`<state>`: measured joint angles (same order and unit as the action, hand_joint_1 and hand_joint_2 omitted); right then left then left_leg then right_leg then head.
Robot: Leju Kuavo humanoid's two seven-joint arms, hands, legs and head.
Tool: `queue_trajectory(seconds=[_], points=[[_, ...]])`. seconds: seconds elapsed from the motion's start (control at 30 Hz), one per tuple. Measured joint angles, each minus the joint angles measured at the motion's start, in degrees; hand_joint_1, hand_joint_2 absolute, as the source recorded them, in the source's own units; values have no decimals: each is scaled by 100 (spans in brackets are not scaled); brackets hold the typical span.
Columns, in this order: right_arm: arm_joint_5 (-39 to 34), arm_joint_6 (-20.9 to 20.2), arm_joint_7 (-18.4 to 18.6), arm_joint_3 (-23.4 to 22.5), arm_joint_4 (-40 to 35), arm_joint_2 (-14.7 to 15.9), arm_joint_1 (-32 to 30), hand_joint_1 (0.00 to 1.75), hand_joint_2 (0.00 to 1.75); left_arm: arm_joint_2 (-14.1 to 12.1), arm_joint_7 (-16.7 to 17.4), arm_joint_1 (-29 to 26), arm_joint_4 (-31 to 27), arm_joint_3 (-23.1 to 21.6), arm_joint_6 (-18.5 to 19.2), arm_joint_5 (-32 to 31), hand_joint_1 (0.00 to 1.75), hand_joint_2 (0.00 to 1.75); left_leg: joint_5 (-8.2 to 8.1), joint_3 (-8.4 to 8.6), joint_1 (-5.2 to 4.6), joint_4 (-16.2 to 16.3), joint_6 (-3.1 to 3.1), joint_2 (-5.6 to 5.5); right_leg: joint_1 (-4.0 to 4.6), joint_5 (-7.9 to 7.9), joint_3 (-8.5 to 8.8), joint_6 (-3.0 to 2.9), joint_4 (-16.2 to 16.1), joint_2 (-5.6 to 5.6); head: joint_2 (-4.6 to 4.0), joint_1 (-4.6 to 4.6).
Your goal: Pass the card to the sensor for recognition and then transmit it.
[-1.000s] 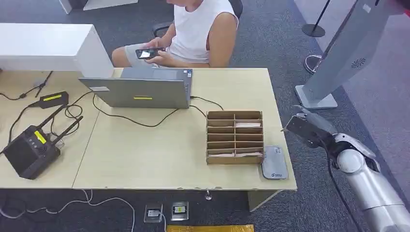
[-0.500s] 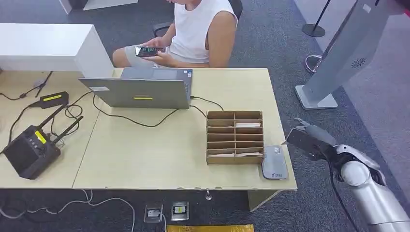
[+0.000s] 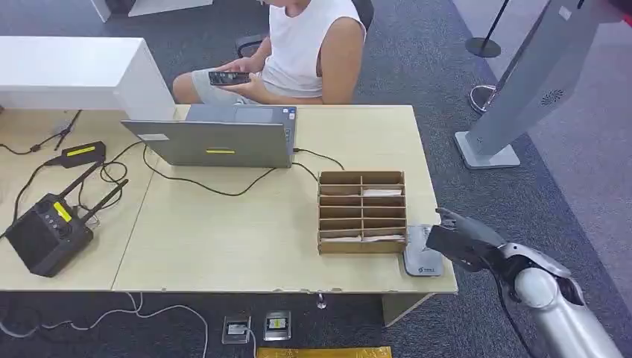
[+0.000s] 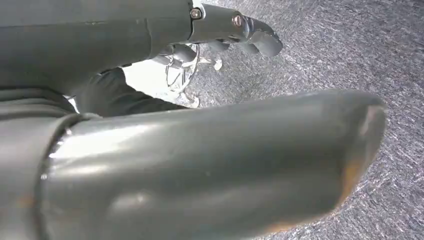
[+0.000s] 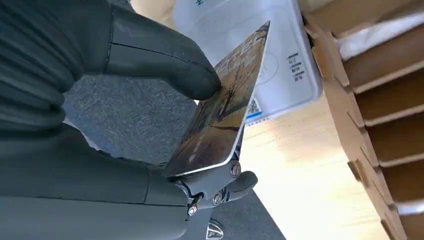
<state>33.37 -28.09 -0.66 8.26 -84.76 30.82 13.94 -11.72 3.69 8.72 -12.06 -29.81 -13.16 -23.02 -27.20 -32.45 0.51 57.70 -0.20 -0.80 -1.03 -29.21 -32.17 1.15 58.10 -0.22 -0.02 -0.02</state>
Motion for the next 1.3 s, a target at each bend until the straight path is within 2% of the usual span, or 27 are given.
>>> queue_trajectory(seconds=[0.67,1.3], points=[[206,389,-28,372,-2,-284,-140,175,175,15,15,4,0,0,2,-79,0,0,0,0,0,0,0,1,0,0,-1,0,0,1,0,0],[402,534,-48,507,-2,-490,-251,175,175,31,17,11,0,2,31,-177,0,0,0,5,0,-1,-1,2,0,0,3,-1,0,4,0,0]])
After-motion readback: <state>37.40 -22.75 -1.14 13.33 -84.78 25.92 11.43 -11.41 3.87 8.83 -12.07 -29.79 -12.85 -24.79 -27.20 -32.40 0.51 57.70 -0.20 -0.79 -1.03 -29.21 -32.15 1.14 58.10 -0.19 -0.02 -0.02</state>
